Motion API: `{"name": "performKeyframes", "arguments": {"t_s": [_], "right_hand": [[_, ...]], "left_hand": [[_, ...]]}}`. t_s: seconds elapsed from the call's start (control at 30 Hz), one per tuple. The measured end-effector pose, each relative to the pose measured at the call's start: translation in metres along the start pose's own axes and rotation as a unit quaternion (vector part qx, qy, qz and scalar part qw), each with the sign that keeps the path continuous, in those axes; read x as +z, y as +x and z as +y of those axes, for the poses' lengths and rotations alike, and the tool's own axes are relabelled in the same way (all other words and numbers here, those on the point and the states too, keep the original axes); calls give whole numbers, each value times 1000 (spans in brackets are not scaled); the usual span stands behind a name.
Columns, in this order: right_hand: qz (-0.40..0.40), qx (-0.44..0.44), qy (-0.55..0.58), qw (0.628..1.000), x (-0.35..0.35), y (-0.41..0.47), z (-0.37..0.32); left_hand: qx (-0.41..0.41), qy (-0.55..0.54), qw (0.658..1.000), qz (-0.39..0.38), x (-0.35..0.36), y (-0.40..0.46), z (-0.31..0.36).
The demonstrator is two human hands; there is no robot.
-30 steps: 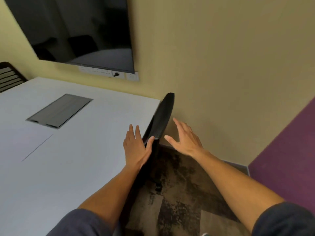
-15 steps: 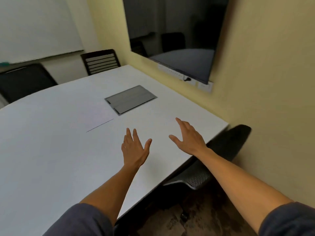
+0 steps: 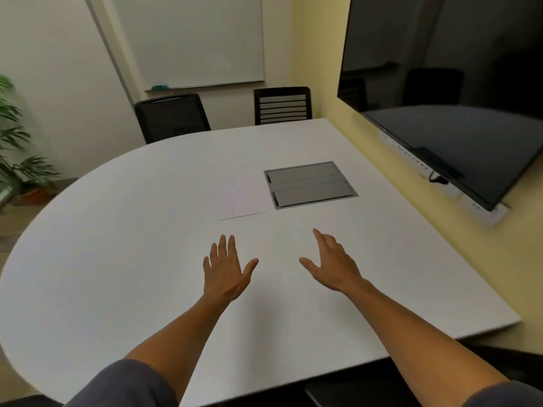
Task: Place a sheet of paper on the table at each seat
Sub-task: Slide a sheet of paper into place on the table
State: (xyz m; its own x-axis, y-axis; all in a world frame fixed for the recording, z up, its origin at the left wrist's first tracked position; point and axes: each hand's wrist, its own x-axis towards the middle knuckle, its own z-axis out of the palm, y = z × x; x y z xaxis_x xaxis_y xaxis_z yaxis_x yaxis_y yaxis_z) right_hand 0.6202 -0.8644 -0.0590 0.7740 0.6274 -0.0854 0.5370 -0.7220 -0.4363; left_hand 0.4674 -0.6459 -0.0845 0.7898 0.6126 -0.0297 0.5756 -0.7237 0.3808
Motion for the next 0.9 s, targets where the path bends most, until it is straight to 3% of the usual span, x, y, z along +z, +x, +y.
{"name": "performKeyframes", "arguments": {"t_s": [0.37, 0.63, 0.9], "right_hand": [[-70, 26, 11, 997, 55, 186, -38], [-117, 53, 2, 992, 122, 296, -63], [-146, 71, 59, 985, 192, 355, -70]], "left_hand": [[-14, 55, 998, -10, 7, 180, -73], [-2, 87, 992, -89, 52, 299, -111], [11, 16, 994, -108, 112, 378, -135]]}}
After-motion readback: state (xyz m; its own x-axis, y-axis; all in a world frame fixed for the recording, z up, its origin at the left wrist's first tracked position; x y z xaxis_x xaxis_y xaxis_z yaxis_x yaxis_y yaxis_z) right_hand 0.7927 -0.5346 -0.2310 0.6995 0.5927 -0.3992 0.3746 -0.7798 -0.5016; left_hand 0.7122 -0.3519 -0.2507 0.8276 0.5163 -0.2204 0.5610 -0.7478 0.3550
